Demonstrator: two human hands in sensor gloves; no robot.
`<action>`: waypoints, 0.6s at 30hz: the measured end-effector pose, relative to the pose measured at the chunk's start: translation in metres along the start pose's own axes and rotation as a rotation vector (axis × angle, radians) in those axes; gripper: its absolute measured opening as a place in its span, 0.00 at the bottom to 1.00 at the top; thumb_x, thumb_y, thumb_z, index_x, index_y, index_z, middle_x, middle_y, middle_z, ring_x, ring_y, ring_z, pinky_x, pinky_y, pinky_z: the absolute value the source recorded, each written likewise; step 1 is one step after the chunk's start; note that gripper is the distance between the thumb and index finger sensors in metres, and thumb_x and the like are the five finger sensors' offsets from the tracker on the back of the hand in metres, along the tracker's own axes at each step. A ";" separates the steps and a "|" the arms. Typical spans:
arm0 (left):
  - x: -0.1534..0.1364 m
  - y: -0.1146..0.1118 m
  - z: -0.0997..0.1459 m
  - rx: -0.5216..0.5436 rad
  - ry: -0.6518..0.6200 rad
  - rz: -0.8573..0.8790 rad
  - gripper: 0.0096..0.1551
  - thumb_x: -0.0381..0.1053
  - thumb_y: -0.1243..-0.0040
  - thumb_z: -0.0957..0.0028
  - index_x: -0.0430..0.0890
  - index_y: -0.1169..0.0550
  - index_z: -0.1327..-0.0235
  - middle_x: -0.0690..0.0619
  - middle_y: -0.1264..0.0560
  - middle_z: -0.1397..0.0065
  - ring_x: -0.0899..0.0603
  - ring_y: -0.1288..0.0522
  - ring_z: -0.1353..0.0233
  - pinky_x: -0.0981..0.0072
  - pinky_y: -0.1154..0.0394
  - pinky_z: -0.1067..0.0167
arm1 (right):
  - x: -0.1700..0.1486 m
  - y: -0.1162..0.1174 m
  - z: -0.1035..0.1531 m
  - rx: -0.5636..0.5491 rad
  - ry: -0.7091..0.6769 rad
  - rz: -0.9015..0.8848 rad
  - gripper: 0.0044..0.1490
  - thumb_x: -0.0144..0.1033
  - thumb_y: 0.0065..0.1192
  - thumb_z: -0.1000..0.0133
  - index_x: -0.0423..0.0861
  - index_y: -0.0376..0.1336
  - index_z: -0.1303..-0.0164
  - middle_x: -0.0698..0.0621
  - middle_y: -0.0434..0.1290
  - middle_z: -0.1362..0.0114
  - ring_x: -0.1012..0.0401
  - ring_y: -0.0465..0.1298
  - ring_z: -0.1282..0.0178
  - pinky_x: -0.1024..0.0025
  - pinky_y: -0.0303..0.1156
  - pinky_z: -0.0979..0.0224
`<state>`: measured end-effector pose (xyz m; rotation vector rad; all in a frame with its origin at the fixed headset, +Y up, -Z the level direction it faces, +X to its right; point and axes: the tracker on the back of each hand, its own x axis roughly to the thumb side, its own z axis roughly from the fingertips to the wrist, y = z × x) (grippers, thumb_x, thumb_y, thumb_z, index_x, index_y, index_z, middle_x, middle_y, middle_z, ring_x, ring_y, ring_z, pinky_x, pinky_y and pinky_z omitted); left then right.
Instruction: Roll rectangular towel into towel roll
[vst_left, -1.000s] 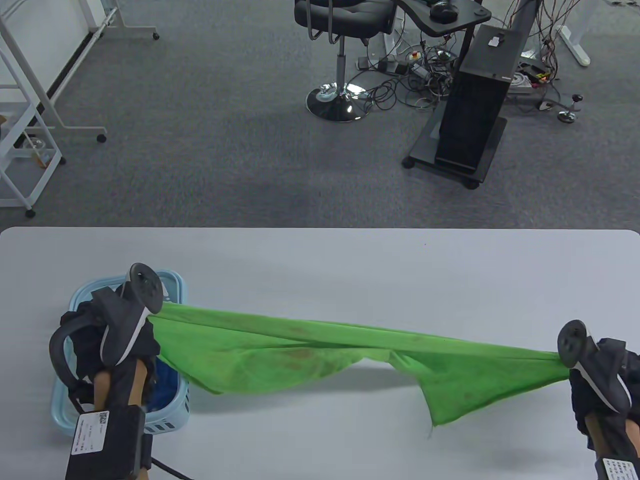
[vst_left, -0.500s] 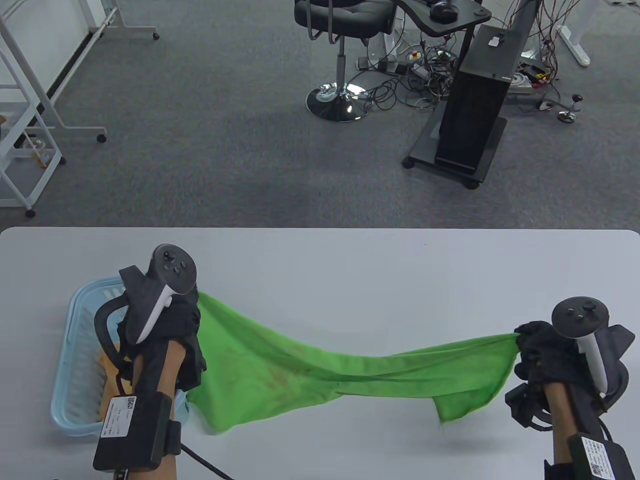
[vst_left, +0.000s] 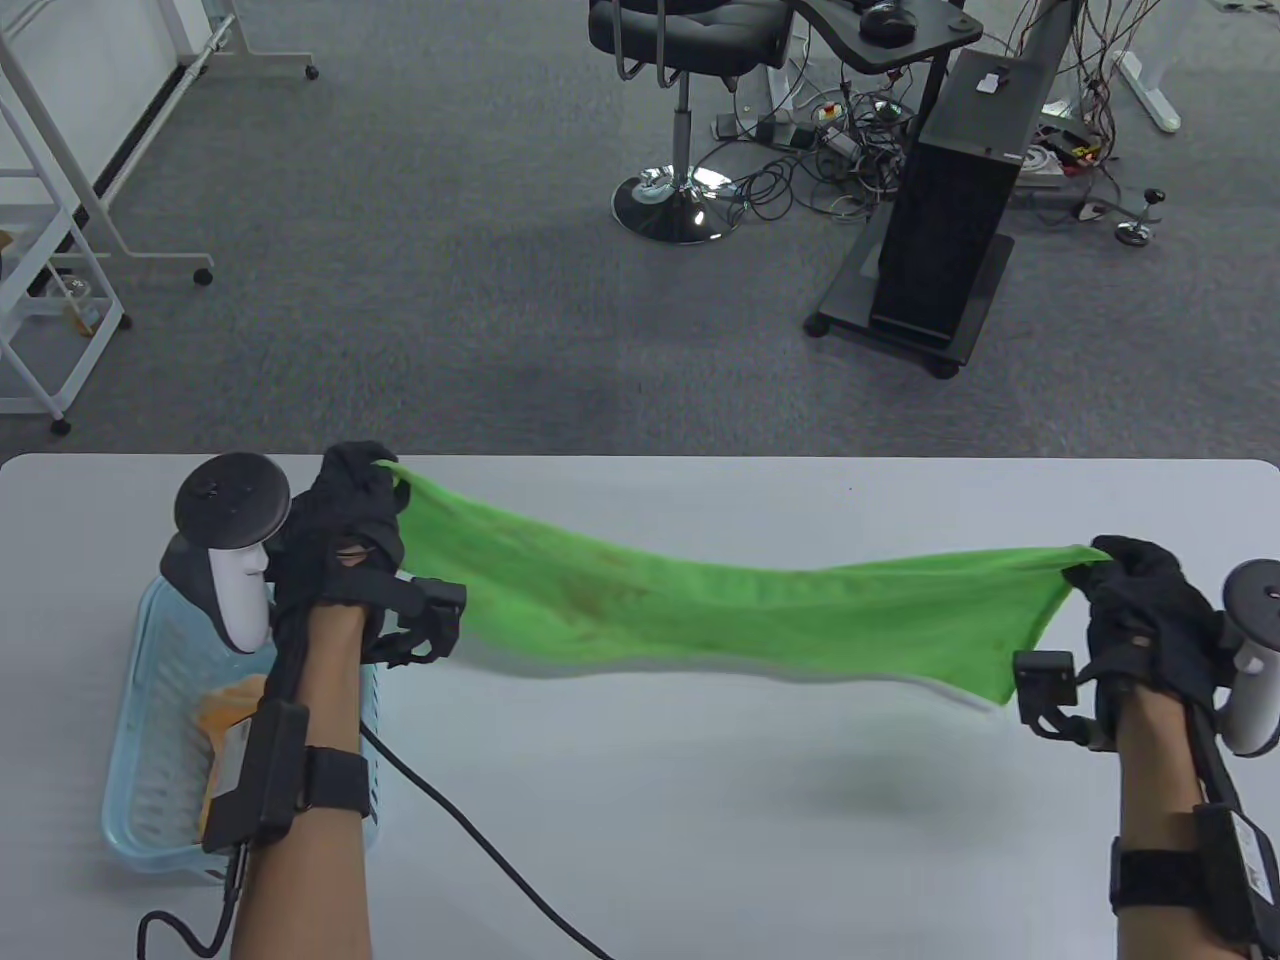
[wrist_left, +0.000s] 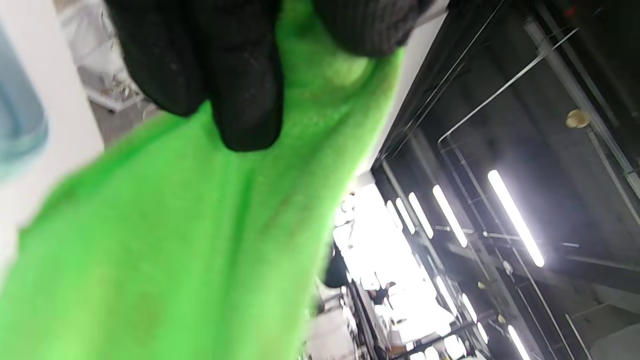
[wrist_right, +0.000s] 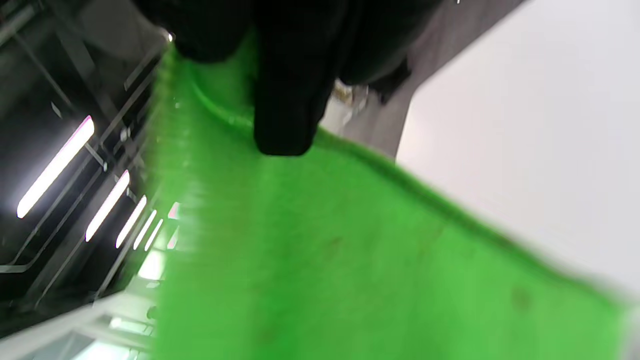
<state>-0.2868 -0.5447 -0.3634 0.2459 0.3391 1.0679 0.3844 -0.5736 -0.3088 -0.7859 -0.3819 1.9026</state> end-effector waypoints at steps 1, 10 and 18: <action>-0.006 0.007 0.000 0.011 -0.032 0.047 0.23 0.48 0.47 0.54 0.50 0.20 0.47 0.33 0.26 0.29 0.44 0.16 0.34 0.50 0.22 0.39 | -0.004 -0.009 -0.001 -0.040 -0.018 0.007 0.28 0.34 0.57 0.61 0.48 0.66 0.48 0.41 0.66 0.31 0.68 0.79 0.36 0.63 0.65 0.28; -0.041 -0.018 0.044 -0.179 -0.157 -0.440 0.21 0.51 0.37 0.55 0.58 0.14 0.49 0.40 0.26 0.24 0.30 0.29 0.26 0.34 0.35 0.35 | -0.074 -0.004 0.027 0.041 0.039 0.135 0.27 0.36 0.63 0.60 0.51 0.71 0.48 0.45 0.69 0.31 0.57 0.81 0.40 0.50 0.69 0.32; -0.056 -0.052 0.076 -0.273 -0.143 -0.806 0.21 0.53 0.33 0.58 0.56 0.13 0.51 0.39 0.32 0.21 0.27 0.42 0.21 0.30 0.45 0.31 | -0.101 -0.006 0.045 0.069 0.060 0.332 0.28 0.40 0.66 0.61 0.50 0.73 0.49 0.44 0.70 0.33 0.56 0.81 0.42 0.47 0.69 0.32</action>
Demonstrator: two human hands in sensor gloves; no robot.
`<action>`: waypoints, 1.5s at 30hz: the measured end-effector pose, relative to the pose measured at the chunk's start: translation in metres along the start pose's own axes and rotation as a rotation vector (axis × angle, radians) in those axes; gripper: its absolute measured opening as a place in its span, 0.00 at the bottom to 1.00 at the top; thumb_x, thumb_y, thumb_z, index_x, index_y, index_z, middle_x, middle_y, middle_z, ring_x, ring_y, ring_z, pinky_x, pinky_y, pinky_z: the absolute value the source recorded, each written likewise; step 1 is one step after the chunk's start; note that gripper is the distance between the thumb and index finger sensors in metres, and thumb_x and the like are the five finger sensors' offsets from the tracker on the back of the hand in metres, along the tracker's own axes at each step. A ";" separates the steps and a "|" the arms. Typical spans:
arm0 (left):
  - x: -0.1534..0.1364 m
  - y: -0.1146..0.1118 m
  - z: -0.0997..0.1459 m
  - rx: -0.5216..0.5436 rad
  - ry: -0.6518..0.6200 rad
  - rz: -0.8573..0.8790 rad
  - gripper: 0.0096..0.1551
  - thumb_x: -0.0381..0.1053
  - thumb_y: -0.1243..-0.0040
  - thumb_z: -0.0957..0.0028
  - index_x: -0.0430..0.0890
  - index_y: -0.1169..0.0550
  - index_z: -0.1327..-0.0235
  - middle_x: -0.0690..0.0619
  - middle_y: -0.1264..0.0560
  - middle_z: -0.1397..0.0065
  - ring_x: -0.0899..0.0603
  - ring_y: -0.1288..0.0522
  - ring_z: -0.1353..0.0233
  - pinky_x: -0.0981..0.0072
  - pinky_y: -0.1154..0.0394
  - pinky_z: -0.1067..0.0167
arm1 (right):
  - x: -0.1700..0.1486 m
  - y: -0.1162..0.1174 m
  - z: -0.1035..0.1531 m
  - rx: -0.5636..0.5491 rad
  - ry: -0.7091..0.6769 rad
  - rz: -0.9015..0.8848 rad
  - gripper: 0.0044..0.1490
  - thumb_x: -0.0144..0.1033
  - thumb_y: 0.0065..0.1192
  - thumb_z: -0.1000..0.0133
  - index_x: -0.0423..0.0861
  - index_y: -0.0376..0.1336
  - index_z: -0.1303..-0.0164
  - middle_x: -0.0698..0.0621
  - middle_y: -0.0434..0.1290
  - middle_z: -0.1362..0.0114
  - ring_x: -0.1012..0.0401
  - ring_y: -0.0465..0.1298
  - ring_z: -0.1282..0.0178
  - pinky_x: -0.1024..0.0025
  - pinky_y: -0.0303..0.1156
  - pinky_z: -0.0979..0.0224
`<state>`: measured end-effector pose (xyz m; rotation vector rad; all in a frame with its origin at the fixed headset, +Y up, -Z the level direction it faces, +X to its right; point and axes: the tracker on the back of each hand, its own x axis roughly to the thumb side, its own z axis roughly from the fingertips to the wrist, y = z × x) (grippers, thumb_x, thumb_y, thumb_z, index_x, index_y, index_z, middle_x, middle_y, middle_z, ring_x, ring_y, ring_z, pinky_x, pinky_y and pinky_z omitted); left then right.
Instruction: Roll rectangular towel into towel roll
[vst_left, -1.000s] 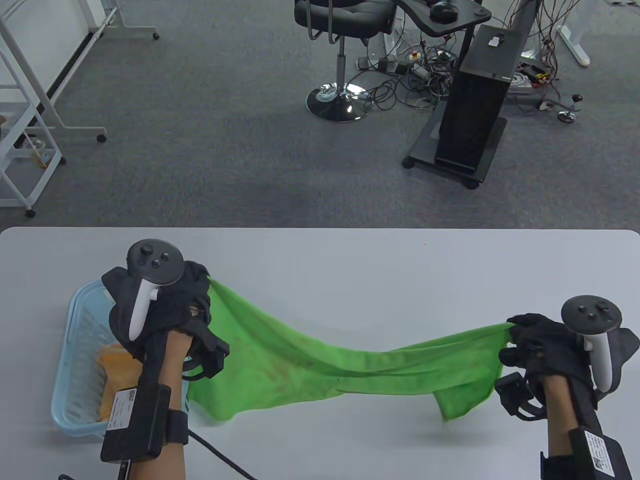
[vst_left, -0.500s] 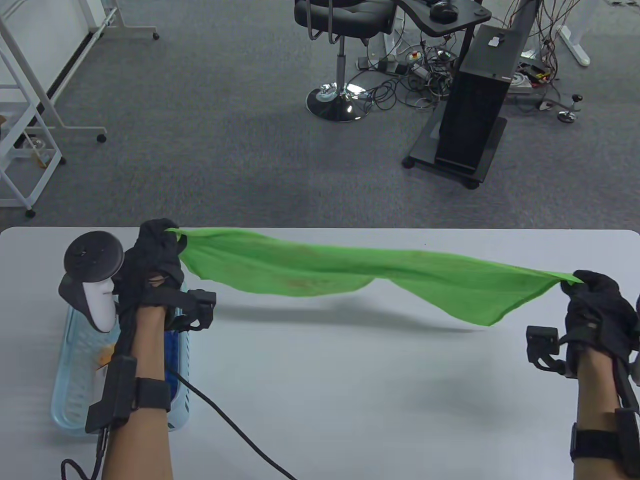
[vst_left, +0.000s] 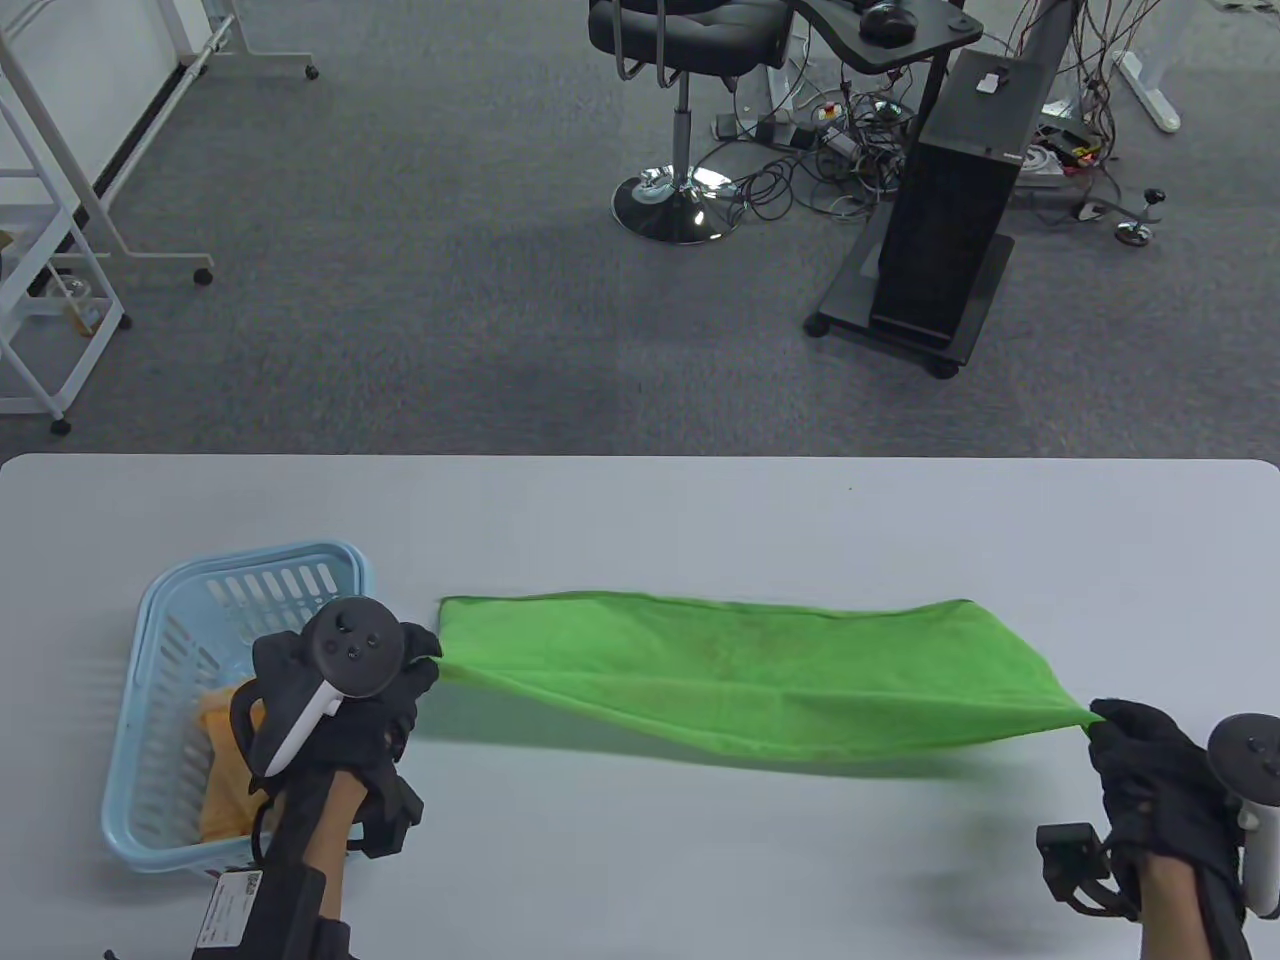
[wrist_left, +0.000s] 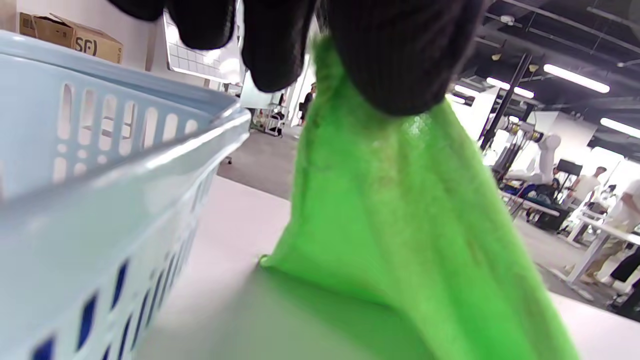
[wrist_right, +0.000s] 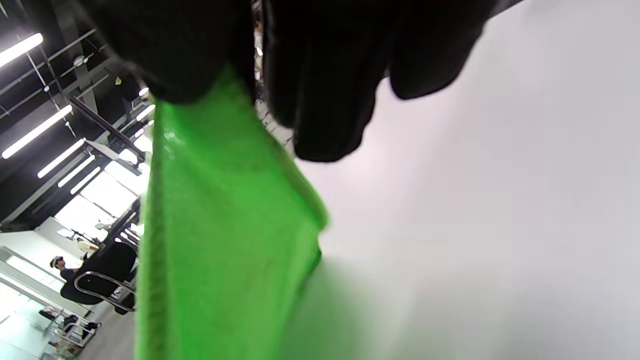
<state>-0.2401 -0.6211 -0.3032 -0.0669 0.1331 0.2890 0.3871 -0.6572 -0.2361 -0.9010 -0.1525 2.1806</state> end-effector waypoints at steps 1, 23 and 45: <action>0.002 -0.001 0.000 -0.005 0.006 -0.024 0.21 0.54 0.33 0.58 0.56 0.13 0.51 0.40 0.32 0.21 0.27 0.43 0.21 0.30 0.45 0.31 | 0.001 -0.001 -0.001 -0.005 -0.001 0.013 0.28 0.41 0.66 0.61 0.49 0.73 0.50 0.44 0.70 0.33 0.56 0.81 0.43 0.47 0.69 0.32; 0.044 -0.035 -0.076 -0.060 0.278 -0.515 0.22 0.57 0.37 0.54 0.53 0.13 0.51 0.43 0.35 0.18 0.29 0.48 0.18 0.31 0.48 0.27 | 0.004 0.056 -0.078 -0.045 0.090 0.341 0.28 0.46 0.63 0.63 0.47 0.76 0.58 0.45 0.73 0.36 0.56 0.83 0.46 0.48 0.70 0.33; 0.071 -0.030 -0.057 -0.197 0.130 -0.707 0.32 0.41 0.41 0.51 0.68 0.24 0.34 0.47 0.39 0.16 0.31 0.52 0.17 0.30 0.53 0.27 | 0.075 0.079 -0.017 0.099 -0.133 0.565 0.43 0.51 0.62 0.61 0.43 0.65 0.35 0.40 0.57 0.24 0.47 0.69 0.28 0.39 0.57 0.26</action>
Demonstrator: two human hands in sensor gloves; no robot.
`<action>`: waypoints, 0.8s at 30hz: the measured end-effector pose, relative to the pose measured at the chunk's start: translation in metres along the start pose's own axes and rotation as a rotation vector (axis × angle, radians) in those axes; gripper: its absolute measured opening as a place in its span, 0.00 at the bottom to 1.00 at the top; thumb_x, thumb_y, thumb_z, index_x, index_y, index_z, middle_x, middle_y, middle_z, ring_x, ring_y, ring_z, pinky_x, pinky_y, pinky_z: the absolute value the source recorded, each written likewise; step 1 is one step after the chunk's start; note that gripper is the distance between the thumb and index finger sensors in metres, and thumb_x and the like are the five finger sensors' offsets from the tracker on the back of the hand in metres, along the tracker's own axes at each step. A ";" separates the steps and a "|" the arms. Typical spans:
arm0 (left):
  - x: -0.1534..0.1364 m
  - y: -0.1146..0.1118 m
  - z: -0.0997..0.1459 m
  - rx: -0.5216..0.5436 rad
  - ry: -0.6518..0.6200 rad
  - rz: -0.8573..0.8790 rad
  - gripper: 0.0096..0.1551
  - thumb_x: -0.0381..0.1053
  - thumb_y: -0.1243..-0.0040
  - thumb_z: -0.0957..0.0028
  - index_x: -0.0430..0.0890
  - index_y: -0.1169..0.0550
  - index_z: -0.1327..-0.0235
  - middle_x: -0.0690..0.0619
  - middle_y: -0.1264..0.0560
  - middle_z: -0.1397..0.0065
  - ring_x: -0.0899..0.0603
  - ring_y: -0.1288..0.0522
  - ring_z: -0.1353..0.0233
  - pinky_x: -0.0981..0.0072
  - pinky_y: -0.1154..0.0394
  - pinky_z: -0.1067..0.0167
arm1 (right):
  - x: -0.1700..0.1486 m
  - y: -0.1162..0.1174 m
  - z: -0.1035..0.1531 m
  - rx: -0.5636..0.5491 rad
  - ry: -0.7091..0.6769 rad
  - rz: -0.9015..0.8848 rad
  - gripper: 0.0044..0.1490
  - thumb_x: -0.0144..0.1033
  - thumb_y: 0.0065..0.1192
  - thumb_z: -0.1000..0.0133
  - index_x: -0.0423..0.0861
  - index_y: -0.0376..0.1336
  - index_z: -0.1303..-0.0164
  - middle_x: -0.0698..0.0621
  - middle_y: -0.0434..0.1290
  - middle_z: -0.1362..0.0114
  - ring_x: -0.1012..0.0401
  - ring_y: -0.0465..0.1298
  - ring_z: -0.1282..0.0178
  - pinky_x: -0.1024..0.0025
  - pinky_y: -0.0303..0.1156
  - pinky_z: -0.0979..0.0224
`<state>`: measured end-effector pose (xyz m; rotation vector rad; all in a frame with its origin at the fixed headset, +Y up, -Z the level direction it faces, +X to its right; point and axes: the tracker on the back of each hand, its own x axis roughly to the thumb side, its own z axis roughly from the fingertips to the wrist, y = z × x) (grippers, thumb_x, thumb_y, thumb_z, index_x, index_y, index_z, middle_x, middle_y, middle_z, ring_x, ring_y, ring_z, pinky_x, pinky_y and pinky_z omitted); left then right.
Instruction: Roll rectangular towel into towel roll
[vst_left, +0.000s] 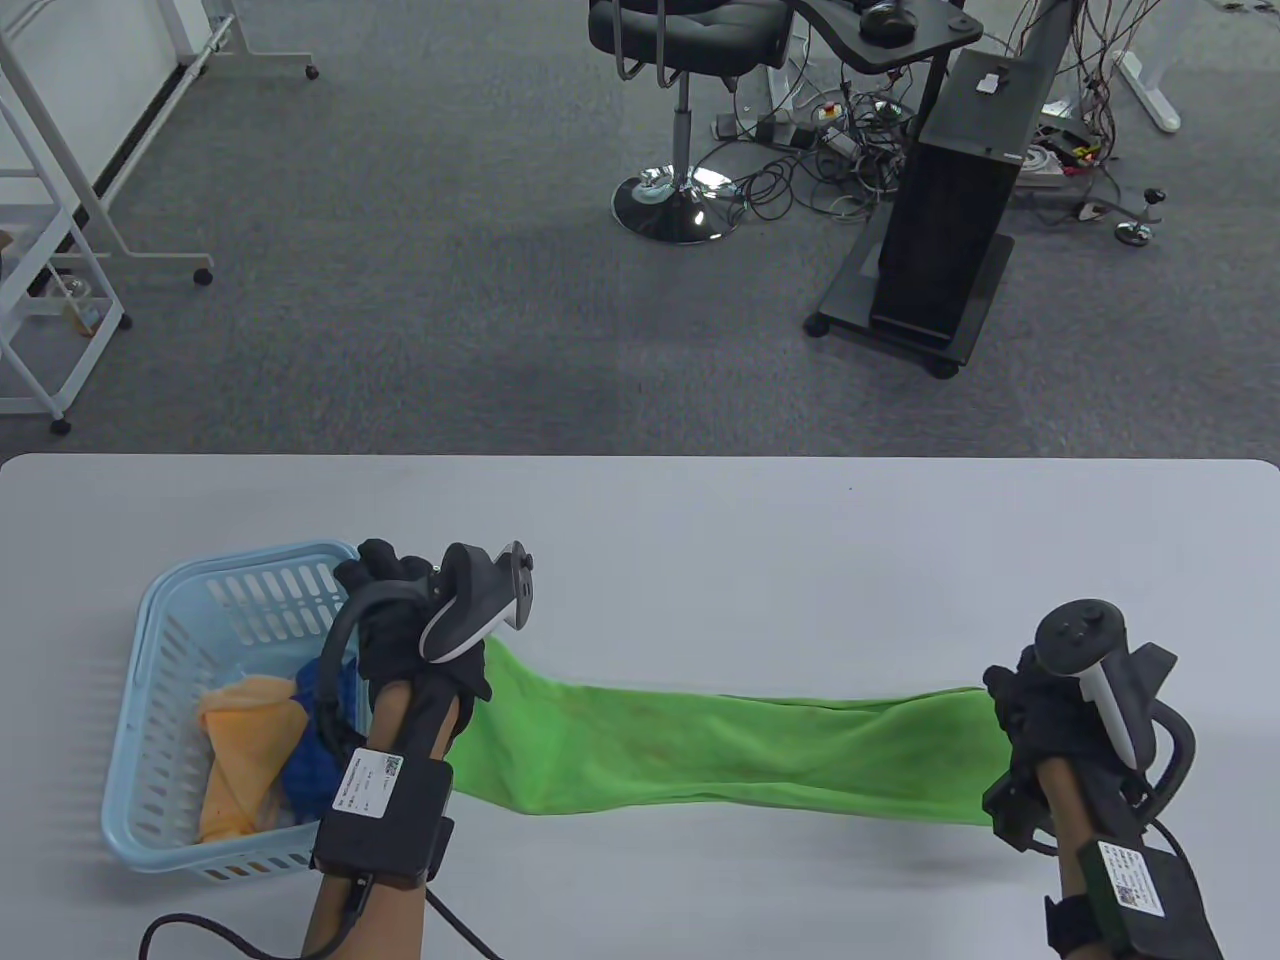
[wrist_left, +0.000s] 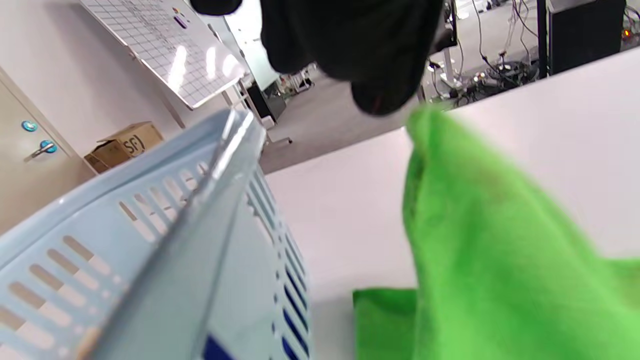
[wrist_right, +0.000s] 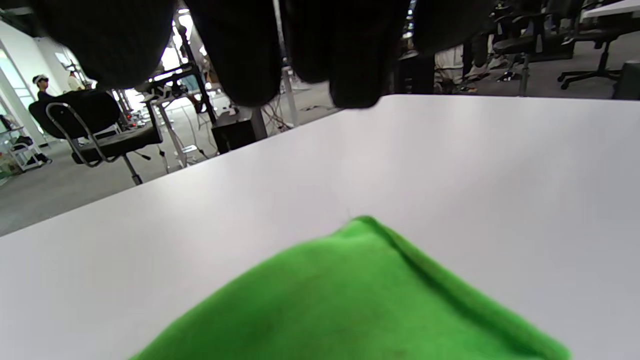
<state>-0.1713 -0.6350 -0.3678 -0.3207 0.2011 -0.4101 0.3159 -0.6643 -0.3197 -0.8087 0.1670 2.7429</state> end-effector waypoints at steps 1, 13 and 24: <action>0.001 -0.002 0.000 -0.007 0.001 -0.004 0.35 0.39 0.41 0.50 0.67 0.29 0.30 0.47 0.41 0.16 0.31 0.52 0.17 0.30 0.53 0.27 | 0.003 0.003 0.002 0.004 -0.013 0.007 0.43 0.51 0.62 0.61 0.43 0.65 0.35 0.40 0.57 0.24 0.47 0.69 0.28 0.39 0.57 0.26; 0.077 0.004 0.071 0.166 -0.250 0.340 0.24 0.56 0.37 0.54 0.59 0.17 0.43 0.46 0.24 0.33 0.34 0.33 0.28 0.32 0.43 0.30 | 0.079 0.065 0.012 0.186 -0.265 0.048 0.38 0.46 0.65 0.60 0.52 0.66 0.36 0.45 0.53 0.22 0.47 0.60 0.22 0.39 0.51 0.23; 0.210 -0.060 0.082 0.014 -0.440 0.322 0.43 0.66 0.32 0.64 0.62 0.32 0.30 0.46 0.30 0.30 0.34 0.35 0.29 0.32 0.41 0.30 | 0.129 0.139 0.028 0.246 -0.415 0.193 0.48 0.46 0.67 0.62 0.59 0.55 0.28 0.49 0.45 0.20 0.48 0.51 0.19 0.38 0.44 0.21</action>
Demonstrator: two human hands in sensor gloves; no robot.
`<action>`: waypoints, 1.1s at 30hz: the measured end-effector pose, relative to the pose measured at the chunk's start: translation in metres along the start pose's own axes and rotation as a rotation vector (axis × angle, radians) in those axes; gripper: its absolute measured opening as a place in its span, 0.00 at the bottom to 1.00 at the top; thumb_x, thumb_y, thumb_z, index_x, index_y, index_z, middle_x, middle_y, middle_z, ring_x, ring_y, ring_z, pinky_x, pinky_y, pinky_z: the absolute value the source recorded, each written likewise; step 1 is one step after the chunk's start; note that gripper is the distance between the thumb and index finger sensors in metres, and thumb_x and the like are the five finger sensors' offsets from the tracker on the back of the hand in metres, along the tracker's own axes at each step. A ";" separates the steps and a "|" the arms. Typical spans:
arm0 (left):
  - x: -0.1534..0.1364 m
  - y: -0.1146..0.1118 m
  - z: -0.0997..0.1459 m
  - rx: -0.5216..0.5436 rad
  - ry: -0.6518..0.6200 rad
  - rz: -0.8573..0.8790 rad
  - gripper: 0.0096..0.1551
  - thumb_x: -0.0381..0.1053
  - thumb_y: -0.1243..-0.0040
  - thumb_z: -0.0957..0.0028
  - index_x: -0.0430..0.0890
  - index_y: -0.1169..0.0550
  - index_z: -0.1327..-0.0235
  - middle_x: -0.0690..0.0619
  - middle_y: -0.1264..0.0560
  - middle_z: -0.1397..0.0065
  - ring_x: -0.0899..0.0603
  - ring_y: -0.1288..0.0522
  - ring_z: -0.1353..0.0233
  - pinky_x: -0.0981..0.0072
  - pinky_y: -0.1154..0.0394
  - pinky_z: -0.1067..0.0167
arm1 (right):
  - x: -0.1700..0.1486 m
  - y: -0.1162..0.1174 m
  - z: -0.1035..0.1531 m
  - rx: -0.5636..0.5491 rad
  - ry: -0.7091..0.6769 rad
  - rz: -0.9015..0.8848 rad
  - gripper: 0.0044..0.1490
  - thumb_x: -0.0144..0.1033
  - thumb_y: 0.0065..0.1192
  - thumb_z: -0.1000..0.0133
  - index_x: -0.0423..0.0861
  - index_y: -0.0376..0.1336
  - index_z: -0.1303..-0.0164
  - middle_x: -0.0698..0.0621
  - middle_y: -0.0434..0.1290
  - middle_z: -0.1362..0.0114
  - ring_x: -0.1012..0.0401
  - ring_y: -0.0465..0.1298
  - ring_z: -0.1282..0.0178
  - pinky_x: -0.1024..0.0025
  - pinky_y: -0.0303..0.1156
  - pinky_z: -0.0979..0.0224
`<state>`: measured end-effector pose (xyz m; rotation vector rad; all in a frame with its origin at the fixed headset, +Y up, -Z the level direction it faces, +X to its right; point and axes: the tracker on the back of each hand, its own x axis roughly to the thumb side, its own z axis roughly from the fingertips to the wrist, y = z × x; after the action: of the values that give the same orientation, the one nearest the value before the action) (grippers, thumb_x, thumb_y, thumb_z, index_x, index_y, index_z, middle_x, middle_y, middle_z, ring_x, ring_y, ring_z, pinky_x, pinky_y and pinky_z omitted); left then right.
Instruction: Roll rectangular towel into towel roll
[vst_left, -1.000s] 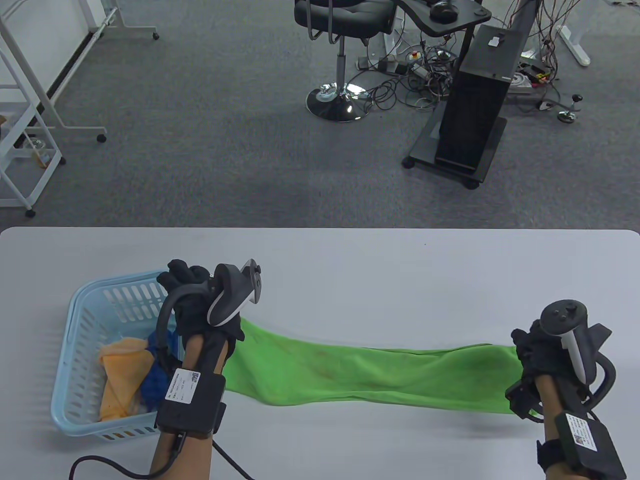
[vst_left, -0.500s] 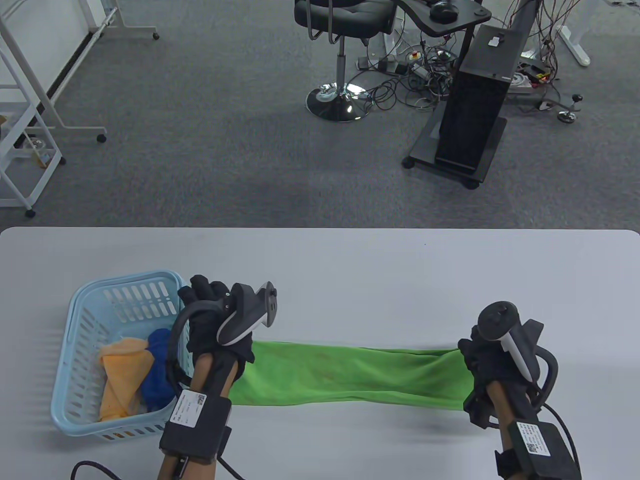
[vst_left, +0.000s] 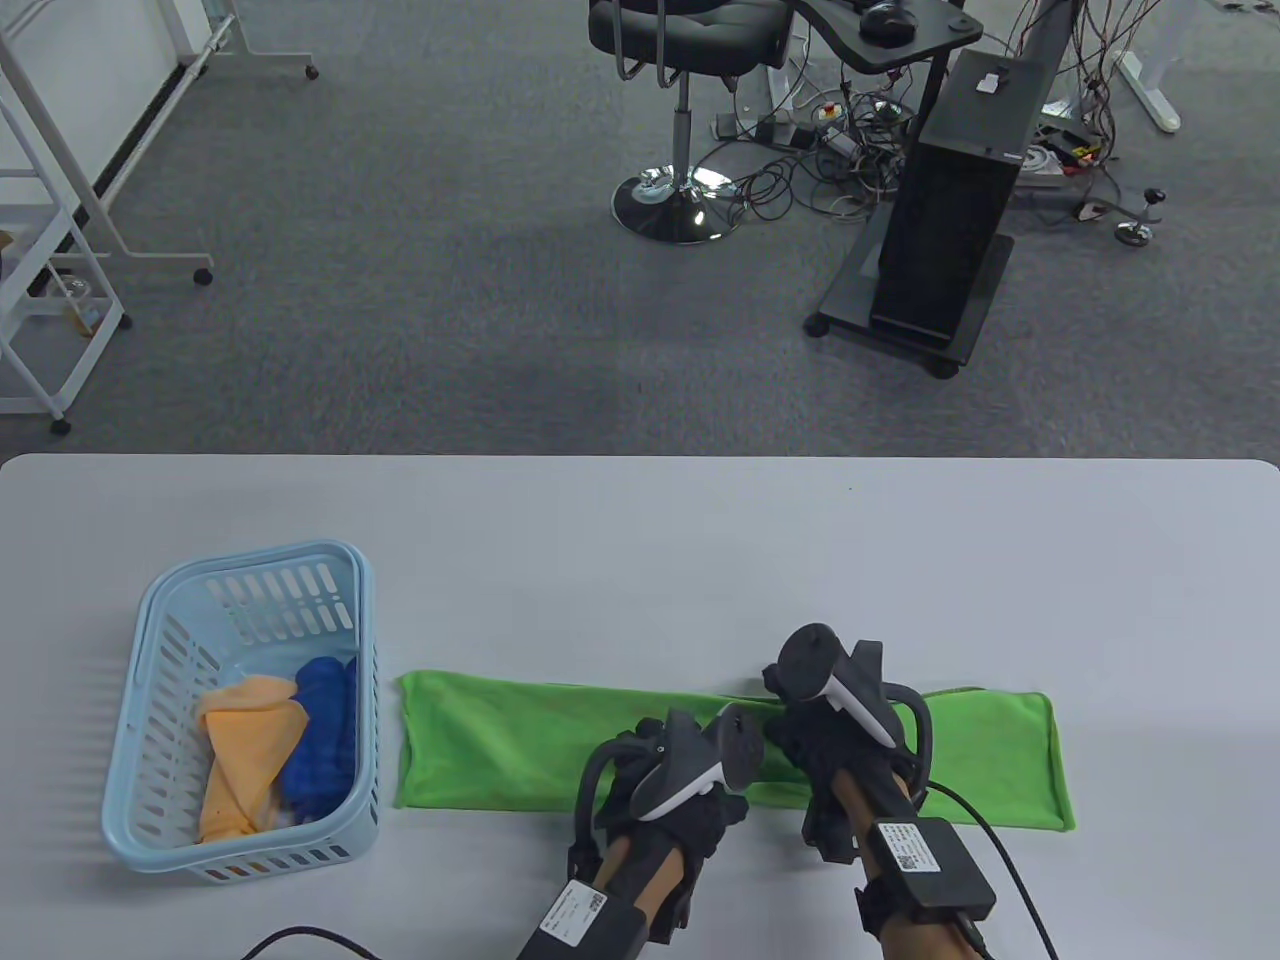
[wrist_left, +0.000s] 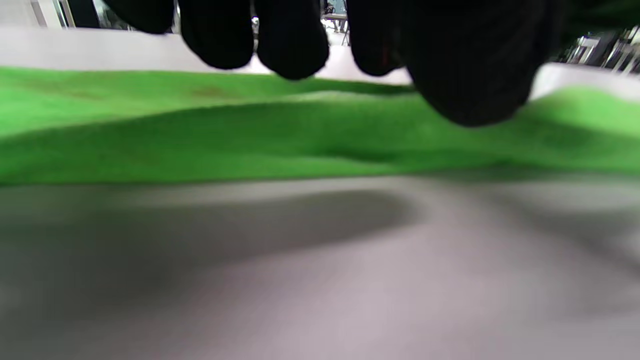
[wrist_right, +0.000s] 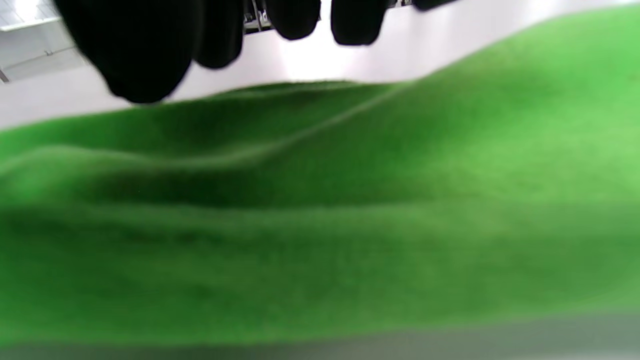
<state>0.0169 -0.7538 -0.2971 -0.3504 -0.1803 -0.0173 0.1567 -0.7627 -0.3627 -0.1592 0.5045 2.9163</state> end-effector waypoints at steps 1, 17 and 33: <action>0.005 -0.003 -0.004 0.019 -0.013 -0.056 0.43 0.65 0.31 0.65 0.61 0.31 0.31 0.46 0.30 0.31 0.34 0.34 0.29 0.31 0.41 0.31 | 0.002 0.003 -0.003 0.002 -0.007 0.010 0.49 0.46 0.68 0.63 0.58 0.54 0.28 0.49 0.44 0.20 0.48 0.51 0.19 0.38 0.43 0.21; -0.056 0.099 0.040 0.367 0.034 0.045 0.22 0.51 0.35 0.59 0.61 0.19 0.49 0.48 0.23 0.32 0.33 0.33 0.25 0.32 0.39 0.31 | -0.018 -0.082 0.044 0.020 0.021 -0.584 0.31 0.44 0.64 0.59 0.55 0.65 0.44 0.47 0.59 0.26 0.49 0.63 0.25 0.36 0.48 0.24; -0.080 0.175 0.103 0.432 -0.105 0.527 0.40 0.63 0.38 0.57 0.55 0.24 0.28 0.43 0.23 0.25 0.27 0.34 0.23 0.28 0.40 0.32 | 0.005 -0.148 0.120 -0.266 0.002 -0.760 0.33 0.50 0.67 0.62 0.50 0.67 0.48 0.53 0.79 0.52 0.58 0.83 0.52 0.48 0.68 0.32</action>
<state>-0.0716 -0.5548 -0.2758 0.0410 -0.1862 0.5539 0.1707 -0.5838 -0.2986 -0.3087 0.0231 2.2158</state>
